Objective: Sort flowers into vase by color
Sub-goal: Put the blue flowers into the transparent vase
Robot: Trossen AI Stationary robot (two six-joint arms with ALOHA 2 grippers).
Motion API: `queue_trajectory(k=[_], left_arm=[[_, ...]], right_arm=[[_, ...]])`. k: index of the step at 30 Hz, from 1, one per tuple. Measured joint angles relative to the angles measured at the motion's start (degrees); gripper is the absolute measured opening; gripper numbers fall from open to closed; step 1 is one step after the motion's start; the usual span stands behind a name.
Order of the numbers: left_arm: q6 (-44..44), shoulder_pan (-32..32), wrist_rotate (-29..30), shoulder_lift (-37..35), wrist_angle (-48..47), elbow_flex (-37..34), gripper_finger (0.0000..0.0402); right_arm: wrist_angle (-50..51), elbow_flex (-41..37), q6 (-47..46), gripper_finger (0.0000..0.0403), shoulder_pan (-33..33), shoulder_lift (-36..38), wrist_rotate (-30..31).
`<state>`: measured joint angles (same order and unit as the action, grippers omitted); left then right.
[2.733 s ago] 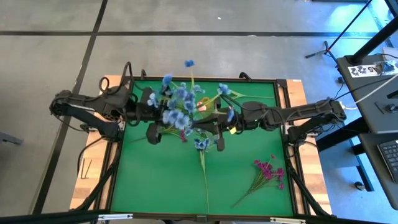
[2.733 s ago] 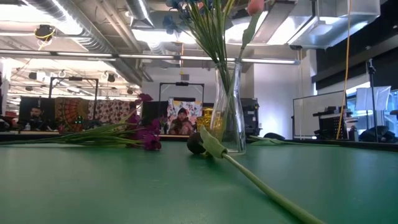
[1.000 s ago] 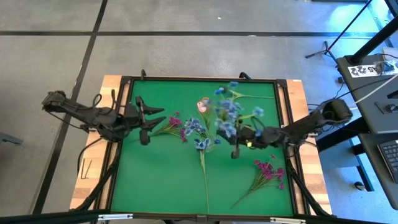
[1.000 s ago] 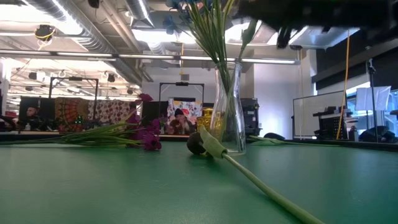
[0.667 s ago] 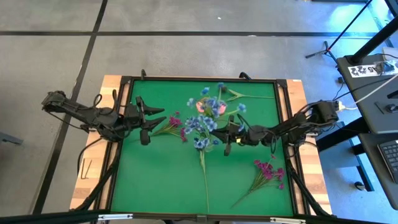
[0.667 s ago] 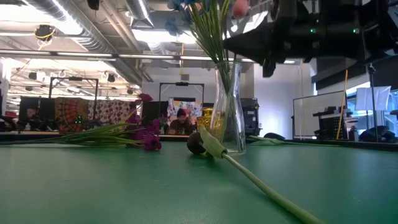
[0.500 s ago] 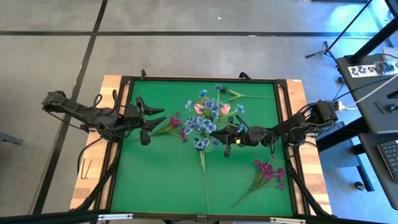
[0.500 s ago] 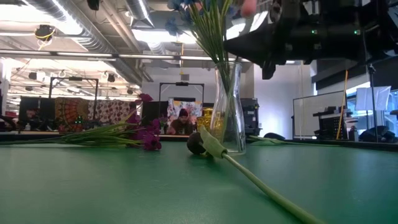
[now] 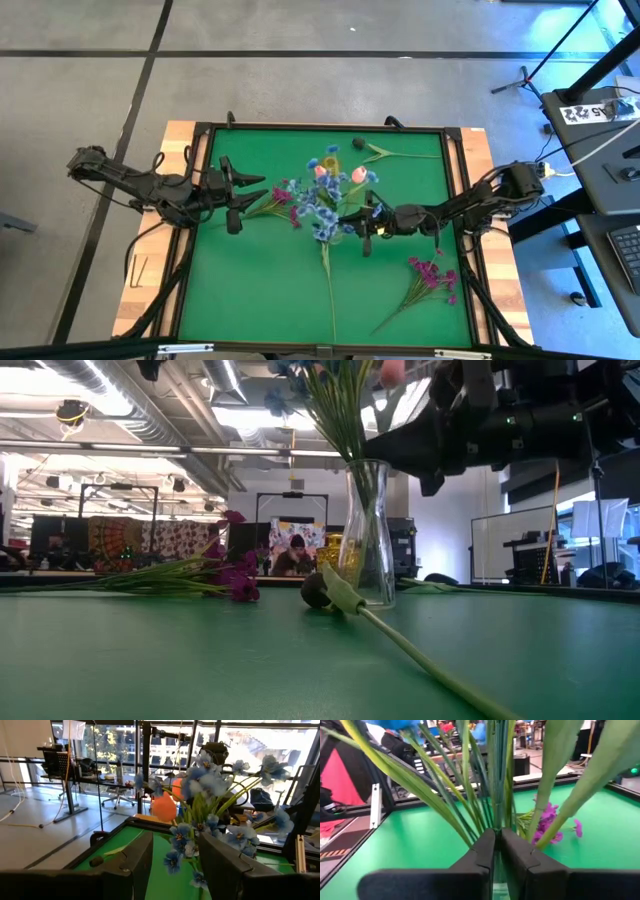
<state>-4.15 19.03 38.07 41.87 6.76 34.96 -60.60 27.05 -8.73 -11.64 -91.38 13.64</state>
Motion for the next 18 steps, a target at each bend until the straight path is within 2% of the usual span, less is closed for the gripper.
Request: queue_trajectory(k=[3,9,18], left_arm=[[-0.1,0.0,0.0,0.0,-0.2,0.0,0.0153],[-0.3,0.0,0.0,0.0,-0.4,0.0,0.0153],[-0.3,0.0,0.0,0.0,-0.4,0.0,0.0153]], right_arm=[[0.3,0.0,0.1,0.0039,0.0,1.1,-1.4],[4.2,0.0,1.6,0.0072,-1.2,4.7,0.4],[15.9,0.0,1.7,0.0152,-3.9,11.6,3.0]])
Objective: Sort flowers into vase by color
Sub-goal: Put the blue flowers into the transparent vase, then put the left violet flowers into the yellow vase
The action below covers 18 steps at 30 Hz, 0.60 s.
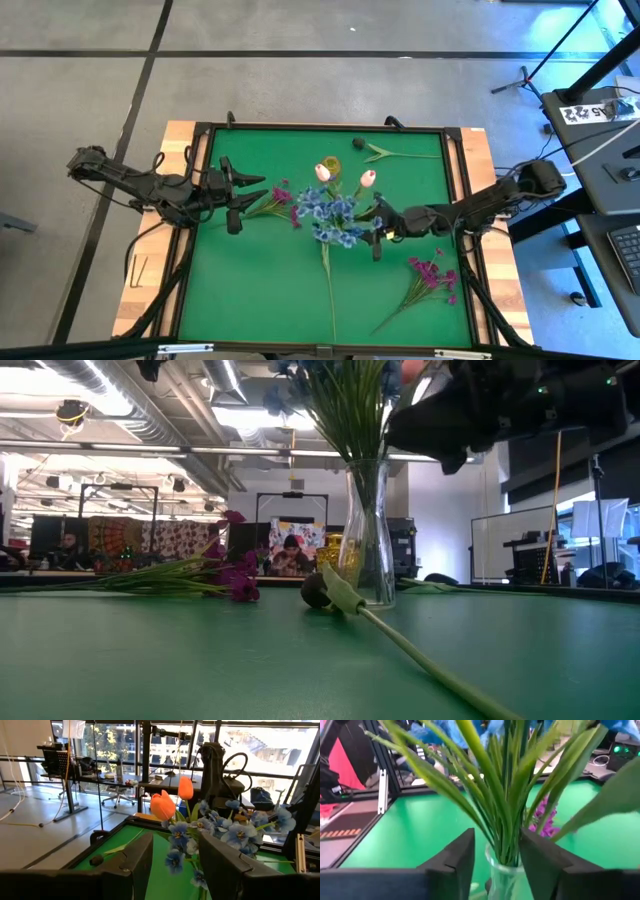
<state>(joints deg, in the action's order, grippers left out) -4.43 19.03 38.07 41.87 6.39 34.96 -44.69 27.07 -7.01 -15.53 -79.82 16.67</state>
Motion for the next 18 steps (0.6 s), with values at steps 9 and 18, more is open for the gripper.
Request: queue_trajectory(k=[9,18], left_arm=[[-0.2,0.0,0.0,0.0,0.0,0.0,0.0153],[-6.6,0.0,0.4,0.0,-8.5,0.0,0.0153]], right_arm=[[14.3,0.0,-3.7,0.0226,0.0,7.0,0.3],[29.5,0.0,-10.9,0.0243,-0.6,16.6,-5.1]])
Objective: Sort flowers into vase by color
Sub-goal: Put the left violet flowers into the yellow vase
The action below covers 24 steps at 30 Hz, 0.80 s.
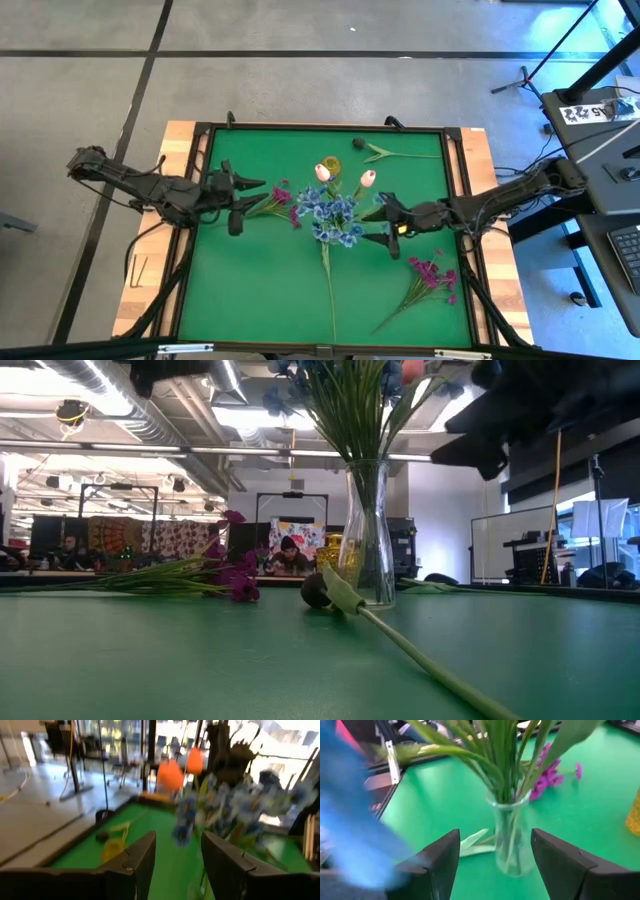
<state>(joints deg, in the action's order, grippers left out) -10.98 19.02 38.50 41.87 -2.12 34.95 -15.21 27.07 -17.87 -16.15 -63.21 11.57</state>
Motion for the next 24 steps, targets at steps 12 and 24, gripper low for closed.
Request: queue_trajectory(k=[12,24], left_arm=[[-17.0,-4.9,-3.3,1.7,-26.7,0.0,0.0153],[-20.4,-11.6,-15.0,17.6,-36.7,0.0,0.0153]], right_arm=[[14.5,6.5,-2.4,0.0243,-9.3,6.0,1.3],[15.5,14.7,5.2,0.0243,-16.9,6.1,1.4]])
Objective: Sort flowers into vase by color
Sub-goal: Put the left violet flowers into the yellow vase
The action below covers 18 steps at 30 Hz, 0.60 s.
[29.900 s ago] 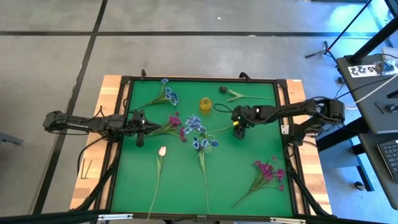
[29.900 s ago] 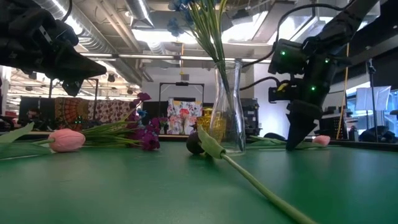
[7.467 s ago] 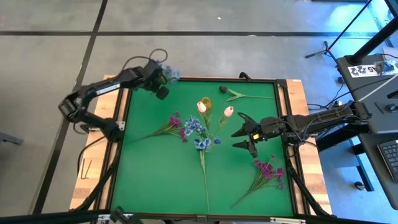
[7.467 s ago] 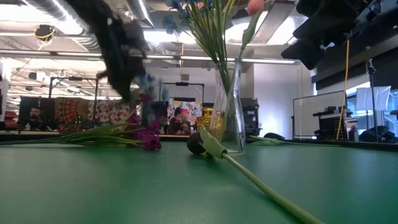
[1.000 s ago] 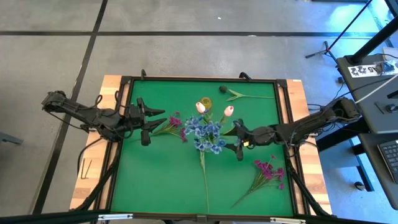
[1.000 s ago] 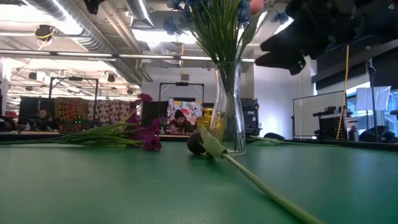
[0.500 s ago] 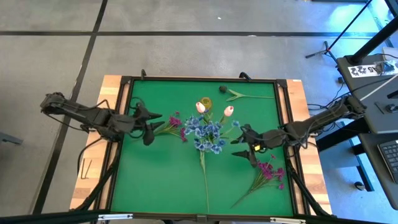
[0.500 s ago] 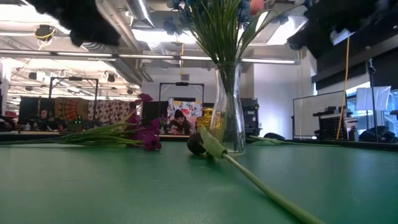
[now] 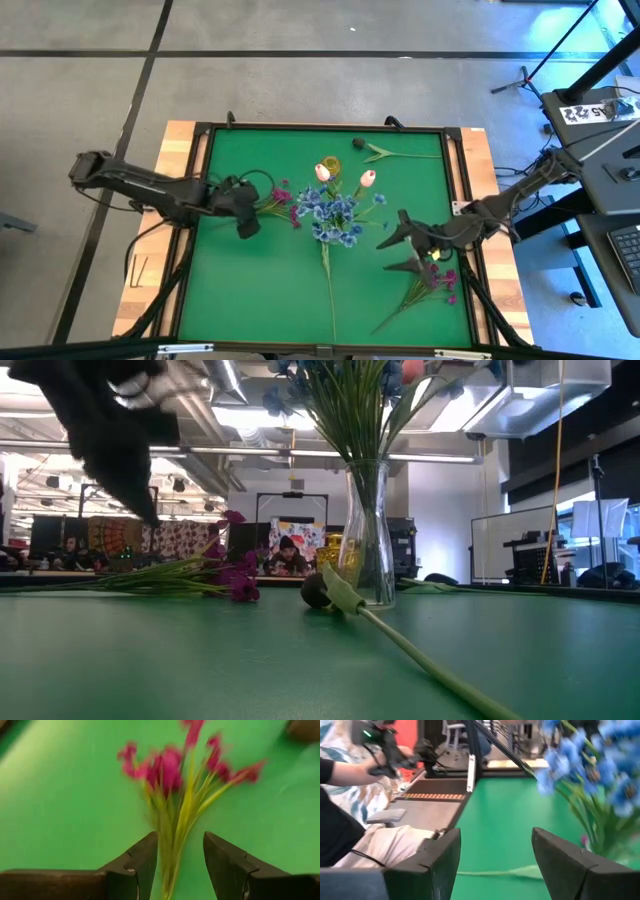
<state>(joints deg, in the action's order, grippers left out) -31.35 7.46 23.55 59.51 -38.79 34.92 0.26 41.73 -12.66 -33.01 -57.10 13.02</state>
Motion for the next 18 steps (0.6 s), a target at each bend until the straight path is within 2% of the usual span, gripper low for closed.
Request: queue_trajectory(k=[7,18], left_arm=[[0.0,-4.1,-4.5,10.0,-1.4,0.0,0.0153],[0.0,-7.8,-13.8,19.5,-1.9,0.0,0.0154]], right_arm=[[-0.2,3.4,3.9,0.0243,-3.8,0.0,1.3],[-0.1,3.9,4.2,0.0243,-6.1,0.0,4.5]])
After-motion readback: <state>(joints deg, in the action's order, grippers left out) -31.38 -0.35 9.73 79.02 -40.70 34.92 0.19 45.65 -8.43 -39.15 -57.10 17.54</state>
